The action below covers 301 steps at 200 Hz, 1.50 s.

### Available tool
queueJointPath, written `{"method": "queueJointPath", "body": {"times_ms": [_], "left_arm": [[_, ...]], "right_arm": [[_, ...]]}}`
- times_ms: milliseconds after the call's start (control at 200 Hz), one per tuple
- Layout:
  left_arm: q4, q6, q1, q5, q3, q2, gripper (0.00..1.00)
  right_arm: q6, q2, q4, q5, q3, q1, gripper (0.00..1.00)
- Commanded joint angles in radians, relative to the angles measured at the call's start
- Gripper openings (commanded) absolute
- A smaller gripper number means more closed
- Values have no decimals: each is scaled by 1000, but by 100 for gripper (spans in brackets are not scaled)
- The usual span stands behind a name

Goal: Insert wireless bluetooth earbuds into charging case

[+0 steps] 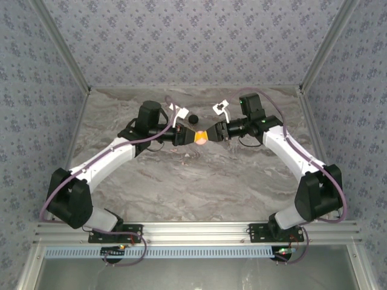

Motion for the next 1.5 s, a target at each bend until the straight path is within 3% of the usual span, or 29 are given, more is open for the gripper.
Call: {"method": "queueJointPath", "body": {"times_ms": [0, 340, 750, 949, 1074, 1304, 1499], "left_arm": [[3, 19, -7, 28, 37, -35, 23], [6, 12, -10, 12, 38, -37, 25], [164, -121, -8, -120, -42, -98, 52], [355, -269, -10, -192, -134, -138, 59], [376, -281, -26, -193, -147, -136, 63], [365, -258, -53, -189, -128, -134, 64], [380, -268, -55, -182, -126, -127, 56]], "right_arm": [[-29, 4, -36, -29, 28, 9, 38], [-39, -1, -46, -42, 38, 18, 23], [97, -66, 82, -16, 22, -16, 20], [175, -97, 145, 26, 24, -36, 20], [191, -97, 162, 25, 36, -32, 20], [193, -96, 163, 14, 49, -17, 20], [201, -96, 172, 12, 52, -10, 21]]}}
